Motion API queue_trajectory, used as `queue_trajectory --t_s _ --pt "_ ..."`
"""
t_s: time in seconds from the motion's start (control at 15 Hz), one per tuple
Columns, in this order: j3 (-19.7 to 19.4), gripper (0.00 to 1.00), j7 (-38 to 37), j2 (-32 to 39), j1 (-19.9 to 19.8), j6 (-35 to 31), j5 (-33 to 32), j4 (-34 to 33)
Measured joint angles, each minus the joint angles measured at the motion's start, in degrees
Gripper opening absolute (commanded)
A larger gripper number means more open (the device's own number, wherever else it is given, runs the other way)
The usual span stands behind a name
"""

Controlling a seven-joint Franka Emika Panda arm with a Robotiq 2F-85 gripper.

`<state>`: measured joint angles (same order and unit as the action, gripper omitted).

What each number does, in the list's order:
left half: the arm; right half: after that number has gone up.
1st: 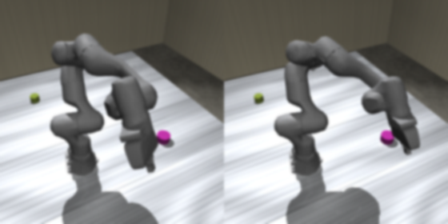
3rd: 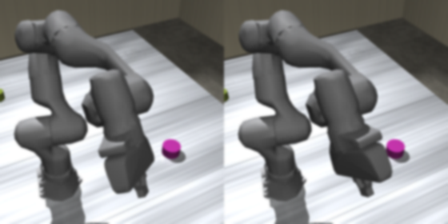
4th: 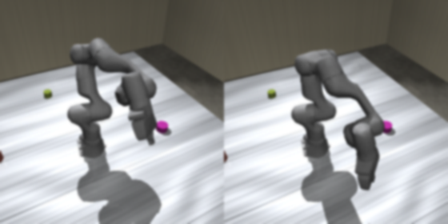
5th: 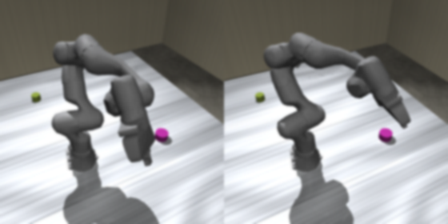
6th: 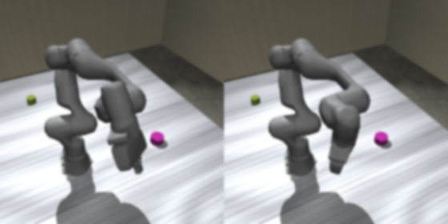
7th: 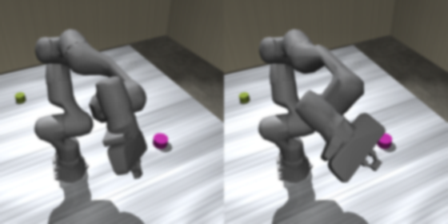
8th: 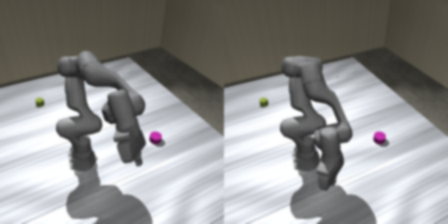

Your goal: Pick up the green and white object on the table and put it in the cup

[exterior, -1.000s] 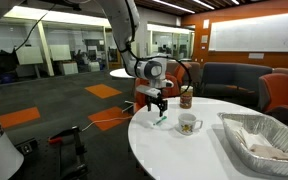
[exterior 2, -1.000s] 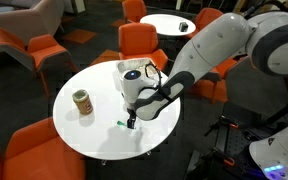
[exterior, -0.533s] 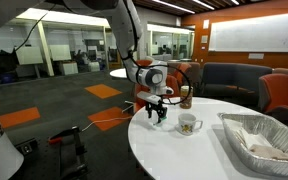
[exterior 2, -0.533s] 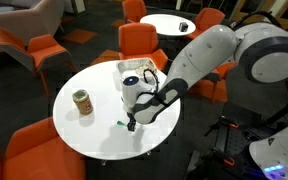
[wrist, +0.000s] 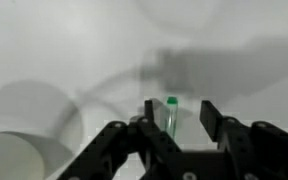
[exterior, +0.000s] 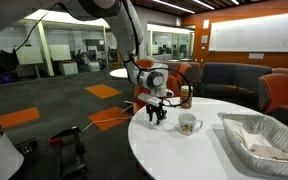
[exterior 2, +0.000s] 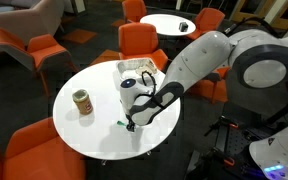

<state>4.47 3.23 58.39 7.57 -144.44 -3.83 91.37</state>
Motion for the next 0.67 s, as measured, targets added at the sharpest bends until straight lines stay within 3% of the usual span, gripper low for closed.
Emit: queue_trajectory --t_s 0.2,0.67 --pt "0.02 0.02 0.0 0.6 0.21 0.34 0.0 -0.63" --pt "0.12 0.03 0.0 1.15 0.16 1.25 0.0 -1.63"
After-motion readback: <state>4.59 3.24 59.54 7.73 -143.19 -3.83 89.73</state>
